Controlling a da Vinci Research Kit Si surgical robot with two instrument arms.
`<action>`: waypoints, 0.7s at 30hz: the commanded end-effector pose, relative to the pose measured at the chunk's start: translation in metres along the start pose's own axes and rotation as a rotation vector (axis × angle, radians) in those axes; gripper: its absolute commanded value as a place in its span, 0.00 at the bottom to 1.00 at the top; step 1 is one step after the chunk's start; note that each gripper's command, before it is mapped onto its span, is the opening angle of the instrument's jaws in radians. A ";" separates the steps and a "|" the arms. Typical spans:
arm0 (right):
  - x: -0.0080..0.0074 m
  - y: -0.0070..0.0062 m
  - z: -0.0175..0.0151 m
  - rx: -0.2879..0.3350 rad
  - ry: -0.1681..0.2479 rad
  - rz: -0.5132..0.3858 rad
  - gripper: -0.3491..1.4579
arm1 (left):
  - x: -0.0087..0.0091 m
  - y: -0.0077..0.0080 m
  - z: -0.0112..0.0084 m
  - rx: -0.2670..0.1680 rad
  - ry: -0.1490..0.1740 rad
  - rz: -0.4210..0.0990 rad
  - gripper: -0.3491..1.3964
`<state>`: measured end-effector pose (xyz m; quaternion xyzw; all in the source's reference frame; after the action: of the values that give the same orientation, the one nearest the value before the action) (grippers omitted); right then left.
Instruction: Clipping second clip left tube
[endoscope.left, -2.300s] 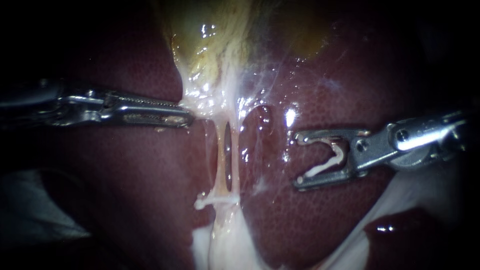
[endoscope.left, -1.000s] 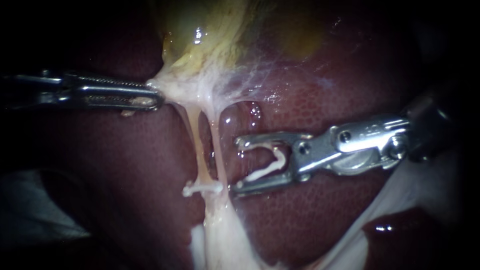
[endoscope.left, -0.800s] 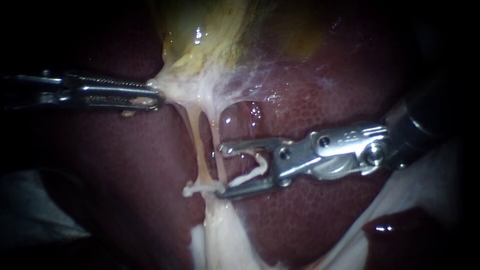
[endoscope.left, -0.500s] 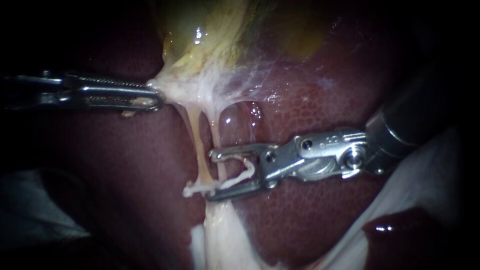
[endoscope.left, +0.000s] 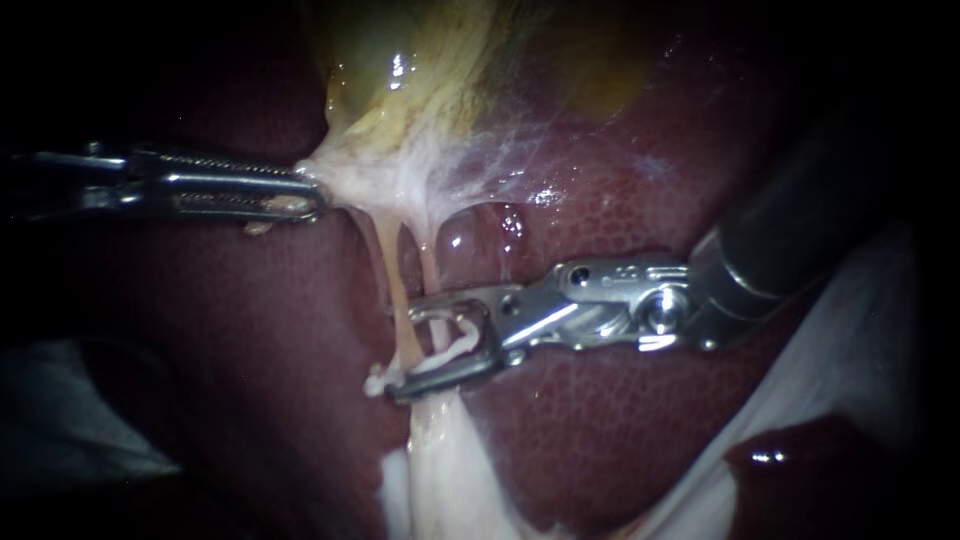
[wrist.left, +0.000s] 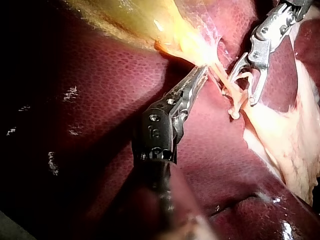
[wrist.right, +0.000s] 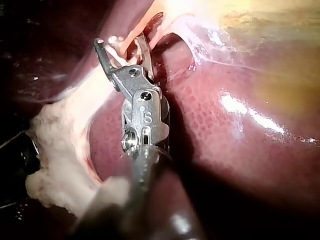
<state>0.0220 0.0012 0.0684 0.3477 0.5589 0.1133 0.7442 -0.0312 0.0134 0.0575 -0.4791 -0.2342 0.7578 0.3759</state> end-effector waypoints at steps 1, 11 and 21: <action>0.0002 0.0000 0.0005 0.006 0.015 0.005 0.46 | 0.0000 0.0000 0.0000 0.000 0.000 0.000 0.00; 0.0017 -0.0017 0.0021 0.116 0.158 0.061 0.46 | 0.0000 0.0000 0.0001 0.001 0.000 0.000 0.00; 0.0022 -0.0026 0.0020 0.209 0.180 0.051 0.39 | 0.0000 0.0000 0.0001 0.001 0.000 0.000 0.00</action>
<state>0.0241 -0.0002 0.0653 0.4255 0.6233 0.1045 0.6477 -0.0313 0.0134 0.0575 -0.4789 -0.2339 0.7579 0.3761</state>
